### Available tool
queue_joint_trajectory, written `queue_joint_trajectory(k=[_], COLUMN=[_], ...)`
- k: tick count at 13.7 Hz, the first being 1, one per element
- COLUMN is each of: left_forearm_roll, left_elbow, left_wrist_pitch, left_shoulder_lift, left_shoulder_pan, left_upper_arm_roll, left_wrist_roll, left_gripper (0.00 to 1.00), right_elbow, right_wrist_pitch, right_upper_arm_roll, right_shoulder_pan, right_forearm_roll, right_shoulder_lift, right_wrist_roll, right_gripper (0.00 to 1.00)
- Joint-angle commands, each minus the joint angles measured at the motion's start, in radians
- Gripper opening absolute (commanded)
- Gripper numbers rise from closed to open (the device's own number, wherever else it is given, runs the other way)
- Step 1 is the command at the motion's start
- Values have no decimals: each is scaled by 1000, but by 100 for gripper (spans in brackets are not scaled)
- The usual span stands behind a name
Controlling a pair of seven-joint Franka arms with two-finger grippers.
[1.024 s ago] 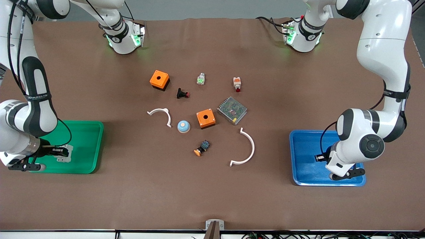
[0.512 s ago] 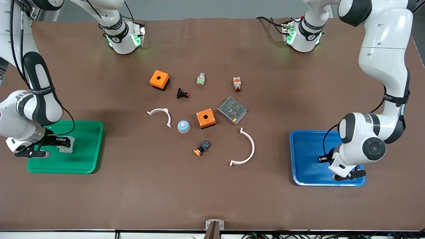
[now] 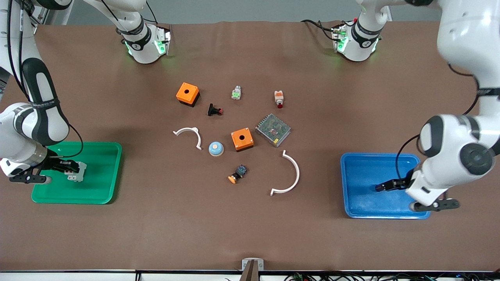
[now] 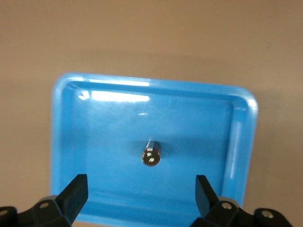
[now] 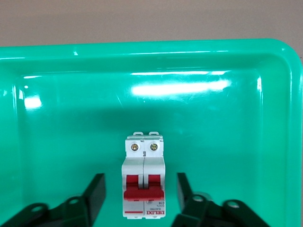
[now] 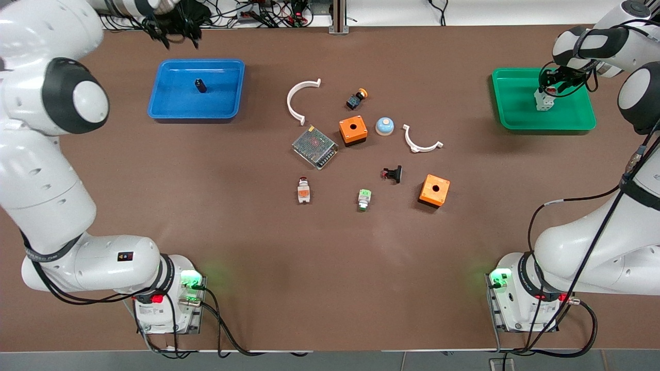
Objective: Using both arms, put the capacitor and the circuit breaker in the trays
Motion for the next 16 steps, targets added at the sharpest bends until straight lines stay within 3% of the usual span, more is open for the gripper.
queue_joint_trajectory(k=[1,4,8,10,12,16], left_forearm_roll=[5,-4,-18,-77,-90,-91], left_elbow=[-32,-31,-31,-41,-43,-97], left_wrist_pitch=[-51,-223,-369,-425,-509,-524], left_shoulder_lift=[-152,-270,-381,-442,-476,-543], left_shoulder_pan=[49,57,54,57,51,48], left_upper_arm_roll=[-6,-8,-11,-5,-6,-5], left_wrist_roll=[103,120,137,139,134,133], left_gripper=[100,100,100,100,100,100], right_elbow=[-6,102,383,510,580,635], right_wrist_pitch=[-11,-235,-695,-861,-955,-962], right_upper_arm_roll=[20,20,16,19,14,19], right_shoulder_pan=[-10,45,112,146,195,194], right_forearm_roll=[16,13,-19,-38,-53,-52], right_shoulder_lift=[-40,-97,-134,-134,-135,-134], right_wrist_roll=[-18,28,192,275,327,318], right_gripper=[100,100,100,100,100,100])
